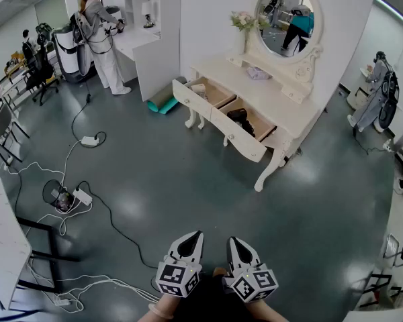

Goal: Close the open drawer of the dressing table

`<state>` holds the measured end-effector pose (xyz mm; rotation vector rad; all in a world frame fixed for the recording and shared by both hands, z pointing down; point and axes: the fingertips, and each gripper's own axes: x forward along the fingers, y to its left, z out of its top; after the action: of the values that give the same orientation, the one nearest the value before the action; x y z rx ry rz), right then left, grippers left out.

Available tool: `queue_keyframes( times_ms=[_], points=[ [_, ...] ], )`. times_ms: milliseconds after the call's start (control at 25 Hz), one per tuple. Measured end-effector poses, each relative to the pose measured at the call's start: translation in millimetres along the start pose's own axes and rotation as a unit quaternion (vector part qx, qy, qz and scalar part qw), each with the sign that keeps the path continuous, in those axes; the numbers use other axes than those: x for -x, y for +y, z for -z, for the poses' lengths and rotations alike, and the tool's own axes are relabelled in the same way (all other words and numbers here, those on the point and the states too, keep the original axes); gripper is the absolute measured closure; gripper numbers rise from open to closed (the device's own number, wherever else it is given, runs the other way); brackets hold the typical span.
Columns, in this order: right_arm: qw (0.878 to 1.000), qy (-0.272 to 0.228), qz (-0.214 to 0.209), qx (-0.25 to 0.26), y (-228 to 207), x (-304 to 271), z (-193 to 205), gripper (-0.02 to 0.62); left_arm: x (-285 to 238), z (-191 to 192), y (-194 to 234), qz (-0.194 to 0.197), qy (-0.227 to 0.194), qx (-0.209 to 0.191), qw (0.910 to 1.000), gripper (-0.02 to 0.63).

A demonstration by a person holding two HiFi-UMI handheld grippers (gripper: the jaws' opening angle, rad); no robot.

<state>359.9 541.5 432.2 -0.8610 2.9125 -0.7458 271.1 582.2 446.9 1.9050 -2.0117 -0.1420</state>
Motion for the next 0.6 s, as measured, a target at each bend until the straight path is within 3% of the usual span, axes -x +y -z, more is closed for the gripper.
queue_keyframes(
  times_ms=[600],
  points=[
    [0.999,0.011,0.038,-0.032,-2.3,-14.8,16.2,0.569,15.1,10.5,28.4,-0.015,0.023,0.015,0.9995,0.583]
  ],
)
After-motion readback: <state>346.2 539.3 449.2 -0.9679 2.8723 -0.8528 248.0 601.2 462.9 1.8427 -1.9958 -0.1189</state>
